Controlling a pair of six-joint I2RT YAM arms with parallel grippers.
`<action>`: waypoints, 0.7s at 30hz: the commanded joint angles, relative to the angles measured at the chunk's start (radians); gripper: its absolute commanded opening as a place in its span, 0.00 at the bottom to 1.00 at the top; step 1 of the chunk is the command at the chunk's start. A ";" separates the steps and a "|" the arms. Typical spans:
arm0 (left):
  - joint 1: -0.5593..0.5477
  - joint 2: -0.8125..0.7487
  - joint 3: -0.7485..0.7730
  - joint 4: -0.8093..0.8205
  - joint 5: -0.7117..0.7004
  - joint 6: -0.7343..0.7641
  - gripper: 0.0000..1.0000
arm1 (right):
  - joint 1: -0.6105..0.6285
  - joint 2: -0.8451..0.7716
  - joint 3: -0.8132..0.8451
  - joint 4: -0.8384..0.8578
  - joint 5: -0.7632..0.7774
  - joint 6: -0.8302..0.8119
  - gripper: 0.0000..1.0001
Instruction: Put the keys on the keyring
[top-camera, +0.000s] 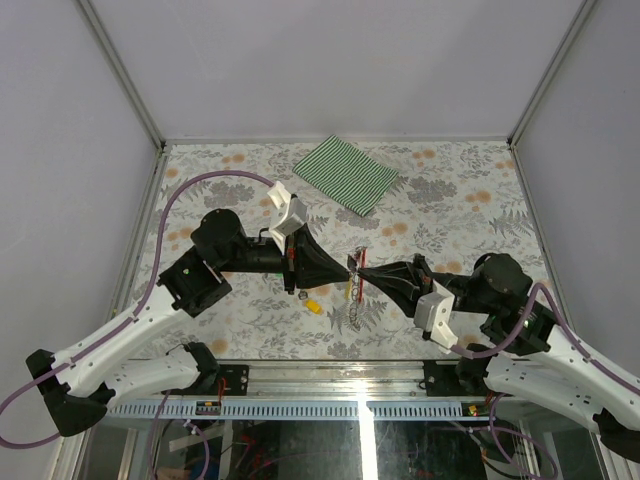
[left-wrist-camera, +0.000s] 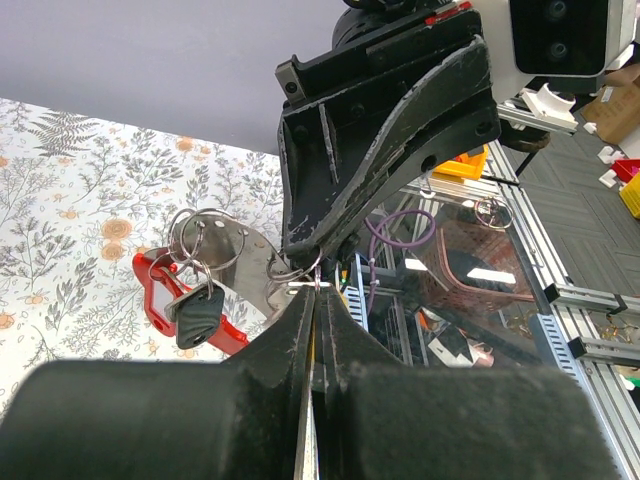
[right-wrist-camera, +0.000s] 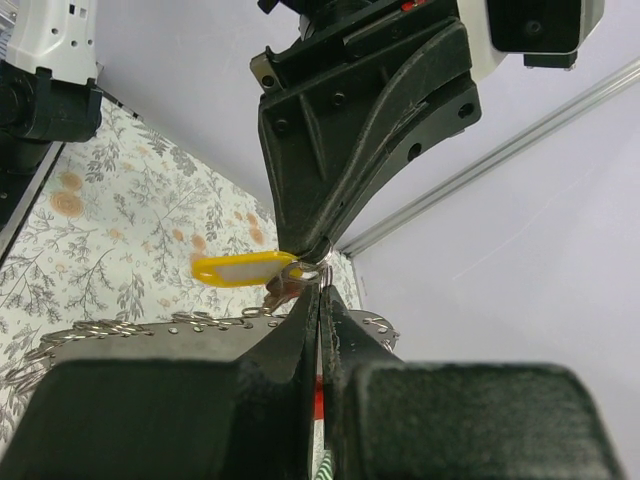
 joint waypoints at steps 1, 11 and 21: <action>-0.004 -0.011 0.012 0.051 -0.015 -0.003 0.00 | 0.005 -0.017 0.020 0.086 -0.032 0.022 0.00; -0.003 -0.020 -0.004 0.062 -0.028 -0.007 0.00 | 0.007 -0.028 0.020 0.097 -0.068 0.067 0.00; -0.004 -0.023 -0.001 0.056 -0.025 -0.004 0.00 | 0.005 -0.018 0.020 0.123 -0.074 0.070 0.00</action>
